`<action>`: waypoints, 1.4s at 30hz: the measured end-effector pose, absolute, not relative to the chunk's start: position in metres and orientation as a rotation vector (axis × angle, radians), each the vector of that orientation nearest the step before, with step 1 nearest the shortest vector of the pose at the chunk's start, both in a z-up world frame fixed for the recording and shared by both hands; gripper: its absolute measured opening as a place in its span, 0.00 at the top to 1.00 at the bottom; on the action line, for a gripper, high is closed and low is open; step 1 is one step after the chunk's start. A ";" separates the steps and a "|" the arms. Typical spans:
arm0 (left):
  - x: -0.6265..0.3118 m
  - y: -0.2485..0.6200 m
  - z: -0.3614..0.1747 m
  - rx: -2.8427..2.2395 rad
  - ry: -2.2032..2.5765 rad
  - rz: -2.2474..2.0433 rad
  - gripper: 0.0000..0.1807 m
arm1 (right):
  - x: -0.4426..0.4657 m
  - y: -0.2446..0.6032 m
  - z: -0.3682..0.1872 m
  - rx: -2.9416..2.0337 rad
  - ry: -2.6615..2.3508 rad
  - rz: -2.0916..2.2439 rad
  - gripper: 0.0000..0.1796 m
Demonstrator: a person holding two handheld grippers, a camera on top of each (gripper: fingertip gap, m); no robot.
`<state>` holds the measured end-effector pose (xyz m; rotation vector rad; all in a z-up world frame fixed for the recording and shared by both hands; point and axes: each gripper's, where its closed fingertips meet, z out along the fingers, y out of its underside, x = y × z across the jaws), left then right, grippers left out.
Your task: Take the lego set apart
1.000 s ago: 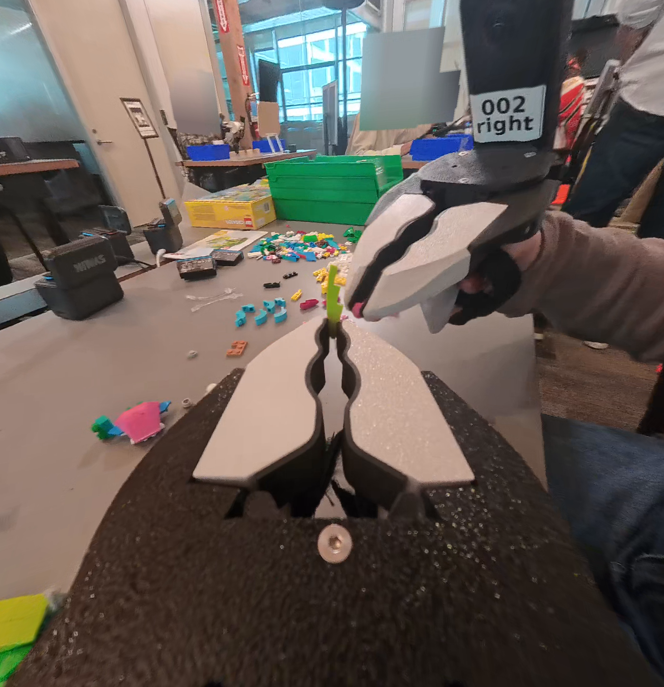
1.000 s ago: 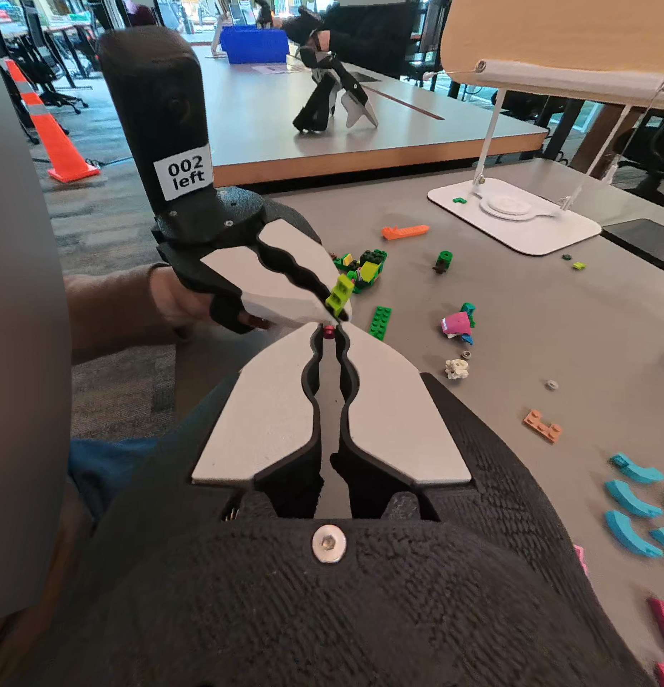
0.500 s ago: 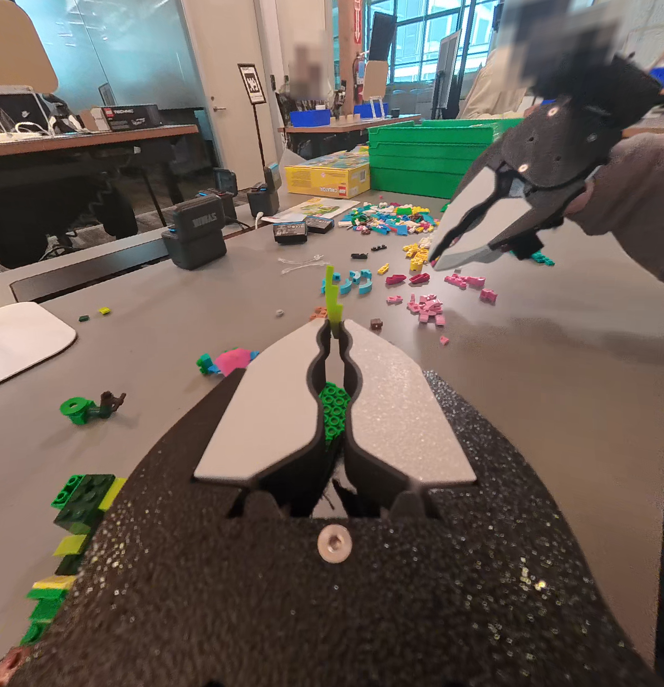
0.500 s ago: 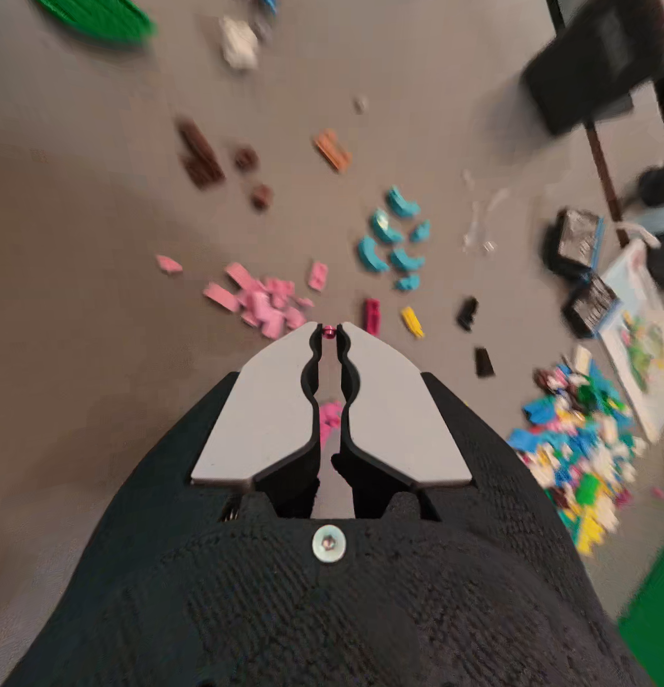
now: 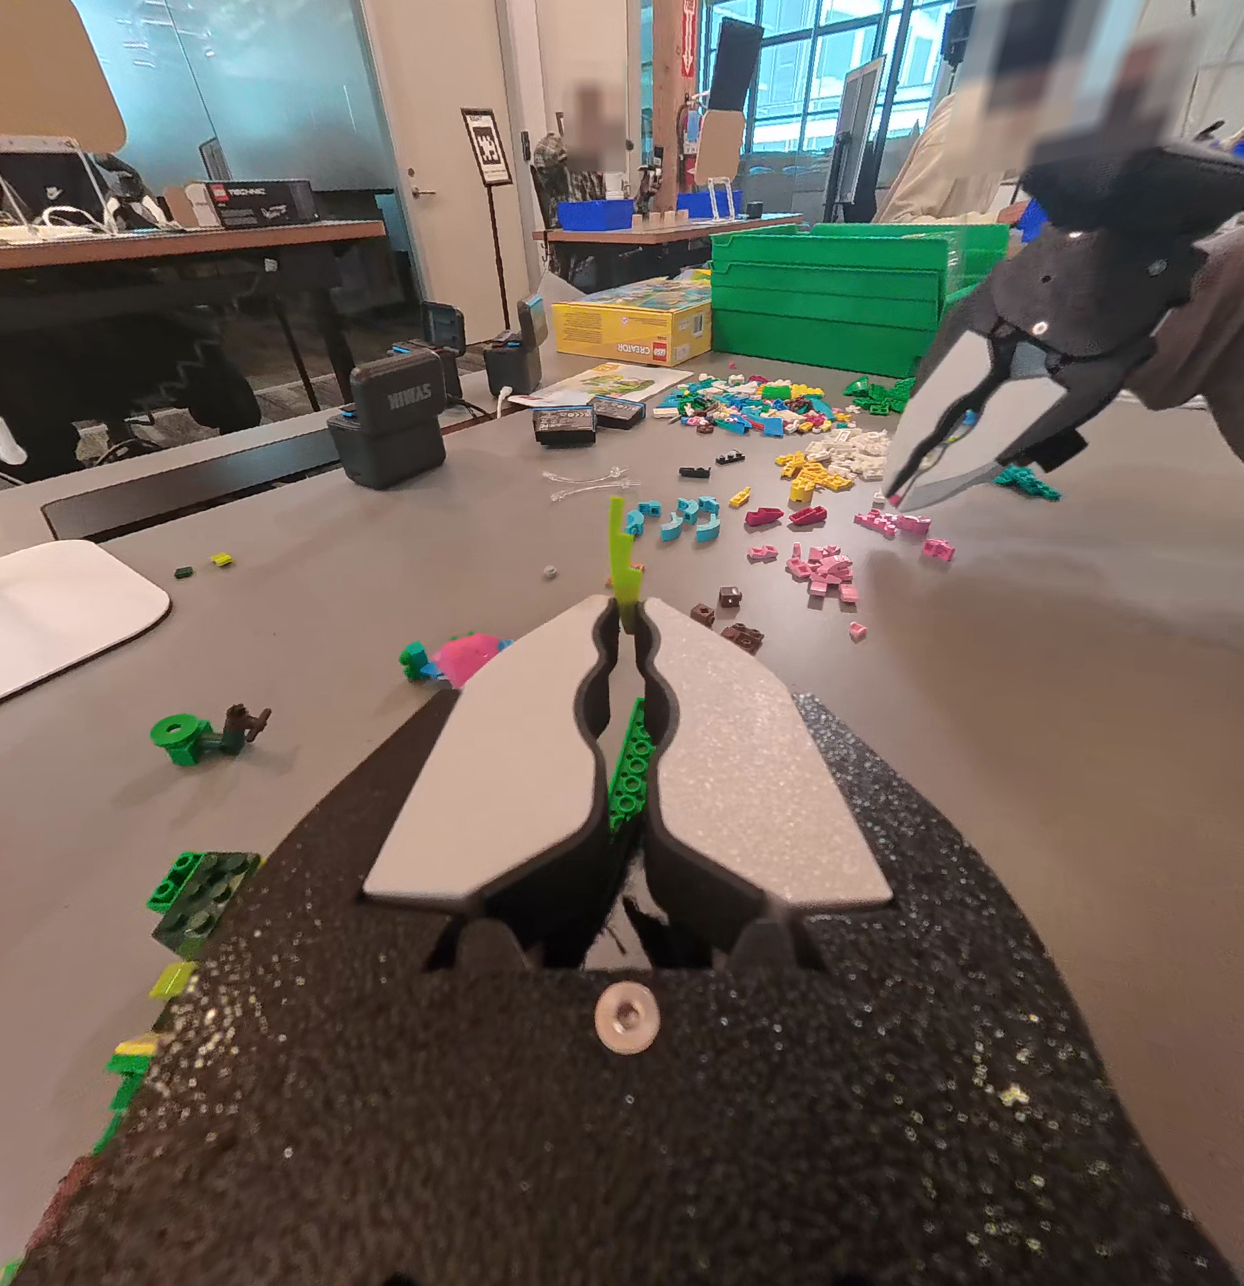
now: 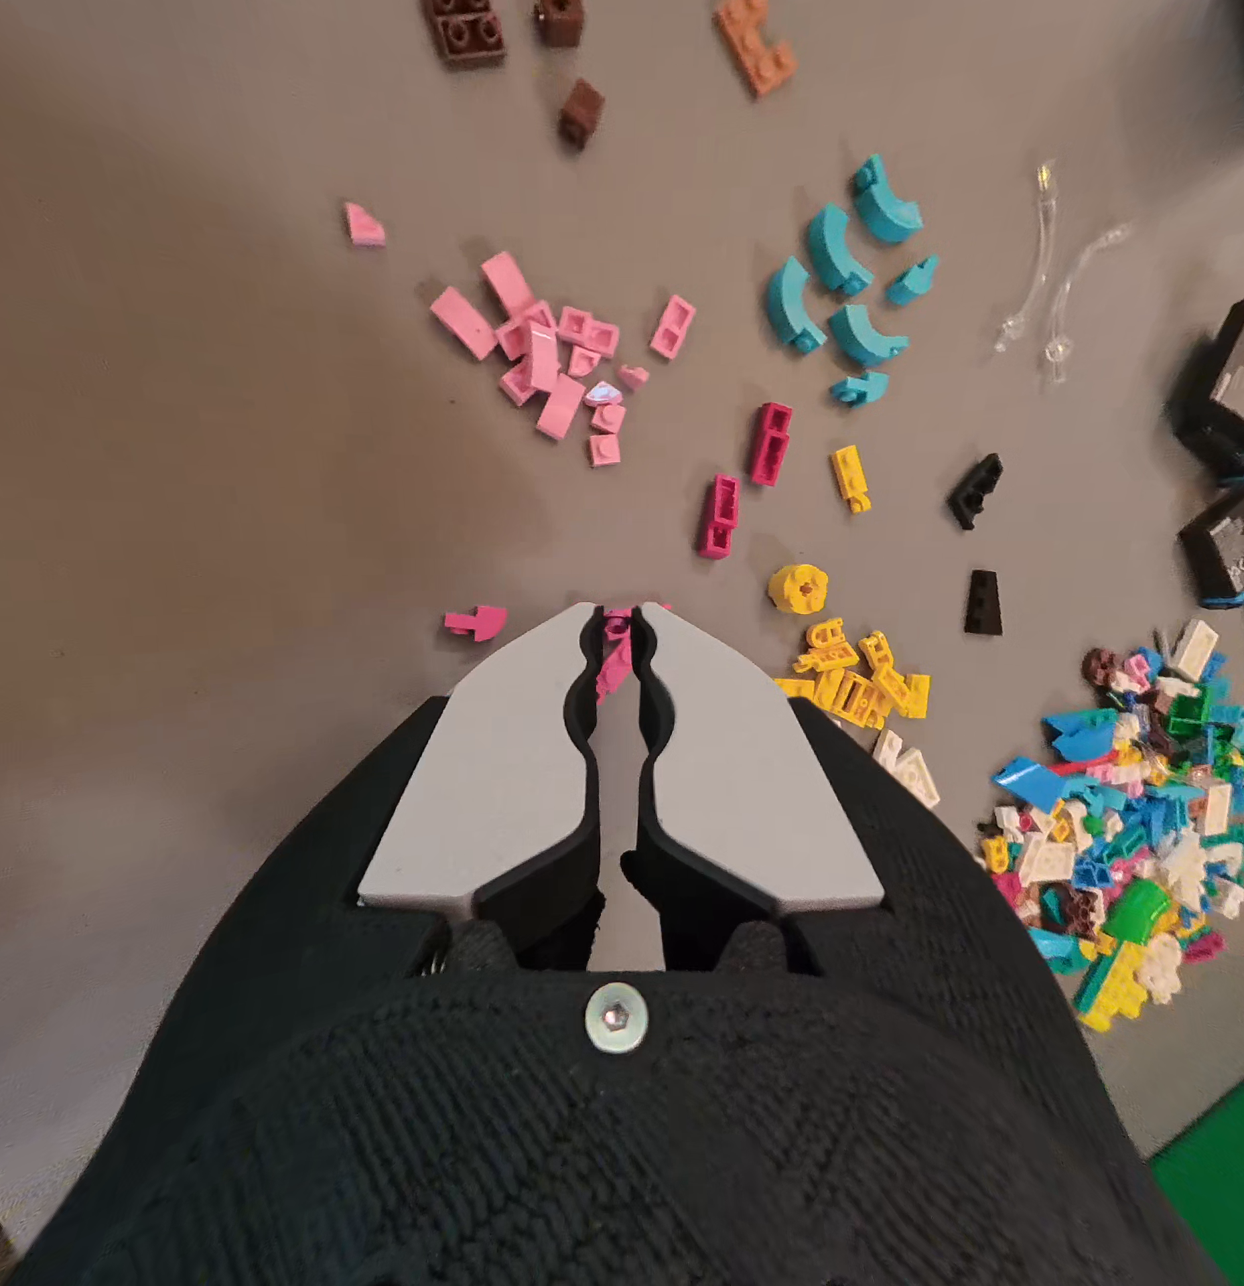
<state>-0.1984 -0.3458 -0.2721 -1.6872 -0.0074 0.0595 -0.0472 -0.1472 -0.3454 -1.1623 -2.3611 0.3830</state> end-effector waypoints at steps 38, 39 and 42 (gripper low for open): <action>-0.092 -0.328 -0.293 -1.699 0.669 0.169 0.89 | -0.081 -0.327 -0.283 -0.449 -2.271 0.548 0.98; -0.094 -0.328 -0.293 -1.709 0.657 0.167 0.88 | -0.078 -0.301 -0.281 -0.523 -2.230 0.458 0.98; -0.110 -0.330 -0.286 -1.685 0.604 0.237 0.96 | -0.048 -0.173 -0.272 -0.911 -2.019 0.115 0.98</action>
